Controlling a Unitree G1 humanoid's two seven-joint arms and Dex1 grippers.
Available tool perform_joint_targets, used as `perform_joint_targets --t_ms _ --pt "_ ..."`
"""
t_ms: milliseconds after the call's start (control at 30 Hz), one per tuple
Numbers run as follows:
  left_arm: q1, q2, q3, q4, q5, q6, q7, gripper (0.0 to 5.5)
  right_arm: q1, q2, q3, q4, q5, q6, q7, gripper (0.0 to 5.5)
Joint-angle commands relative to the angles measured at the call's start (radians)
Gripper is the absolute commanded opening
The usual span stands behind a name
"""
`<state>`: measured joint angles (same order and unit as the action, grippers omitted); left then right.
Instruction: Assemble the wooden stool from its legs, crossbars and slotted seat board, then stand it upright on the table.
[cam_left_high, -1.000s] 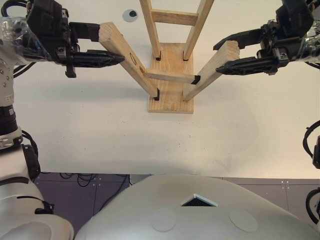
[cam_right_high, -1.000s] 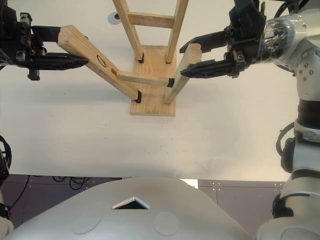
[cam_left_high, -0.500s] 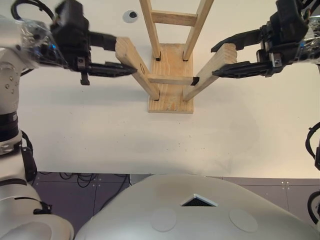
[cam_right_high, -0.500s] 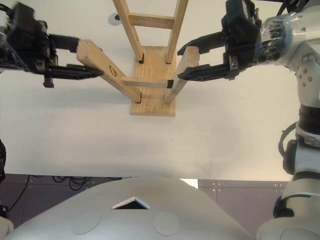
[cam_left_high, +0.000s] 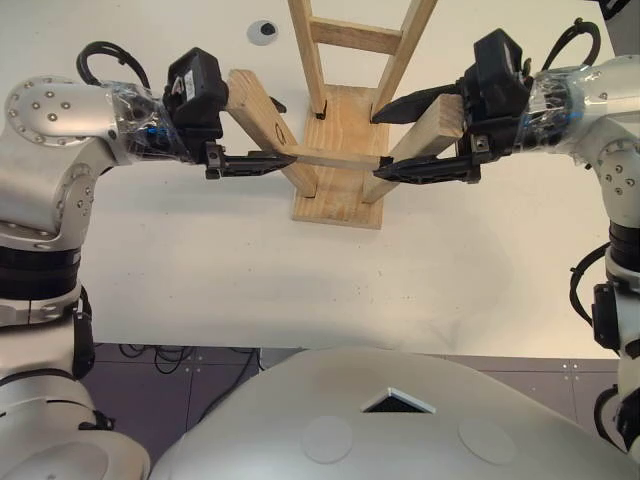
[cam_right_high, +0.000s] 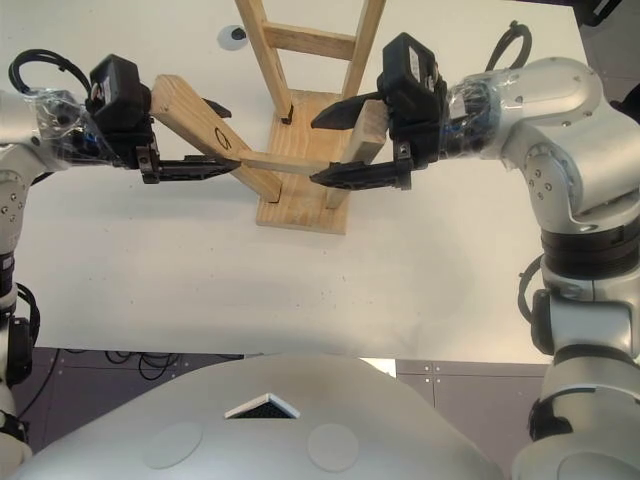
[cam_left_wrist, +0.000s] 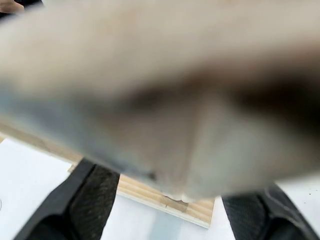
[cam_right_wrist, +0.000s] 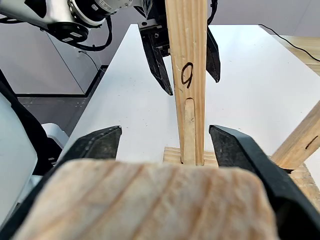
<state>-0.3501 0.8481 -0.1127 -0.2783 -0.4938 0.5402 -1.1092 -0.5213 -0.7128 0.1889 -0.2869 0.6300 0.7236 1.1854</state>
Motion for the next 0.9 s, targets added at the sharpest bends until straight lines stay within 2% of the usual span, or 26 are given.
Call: perform_joint_targets --t_ms 33,167,333,400,433,467,533,600,667,700,800,900 --pt "0.062 0.027 0.006 -0.001 0.022 0.016 0.001 3.37 -0.021 0.041 0.002 0.006 0.038 0.049 -0.015 3.58" --pt "0.130 0.070 0.141 -0.041 -0.054 0.034 -0.023 3.37 -0.054 0.057 -0.082 0.026 0.132 0.115 -0.036 3.58" --pt "0.238 0.027 0.407 -0.082 -0.250 0.110 0.031 3.37 -0.105 0.083 -0.316 0.088 0.418 0.258 -0.119 3.58" --pt "0.285 -0.016 0.460 -0.080 -0.284 0.144 0.110 3.37 -0.121 0.095 -0.422 0.141 0.614 0.340 -0.180 3.58" --pt "0.334 -0.060 0.476 -0.091 -0.264 0.145 0.184 3.19 -0.141 0.109 -0.488 0.209 0.715 0.355 -0.258 3.62" --pt "0.382 -0.094 0.481 -0.110 -0.233 0.142 0.254 3.07 -0.159 0.122 -0.536 0.264 0.771 0.353 -0.334 3.41" --pt "0.456 -0.194 0.466 -0.150 -0.134 0.128 0.453 2.71 -0.168 0.154 -0.575 0.313 0.685 0.265 -0.507 3.07" --pt "0.485 -0.374 0.399 -0.209 -0.051 0.150 0.708 2.35 -0.087 0.164 -0.496 0.224 0.483 0.139 -0.578 2.68" --pt "0.481 -0.577 0.310 -0.250 0.007 0.160 0.934 2.03 0.025 0.155 -0.346 0.103 0.289 0.026 -0.557 2.33" --pt "0.477 -0.640 0.266 -0.257 0.035 0.158 1.001 1.93 0.068 0.152 -0.283 0.061 0.221 -0.012 -0.540 2.21" --pt "0.463 -0.732 0.165 -0.245 0.136 0.137 1.118 1.46 0.158 0.156 -0.148 -0.020 0.058 -0.118 -0.513 1.70" --pt "0.432 -0.743 0.158 -0.227 0.169 0.161 1.151 1.02 0.213 0.182 -0.062 -0.029 -0.090 -0.178 -0.567 1.21"
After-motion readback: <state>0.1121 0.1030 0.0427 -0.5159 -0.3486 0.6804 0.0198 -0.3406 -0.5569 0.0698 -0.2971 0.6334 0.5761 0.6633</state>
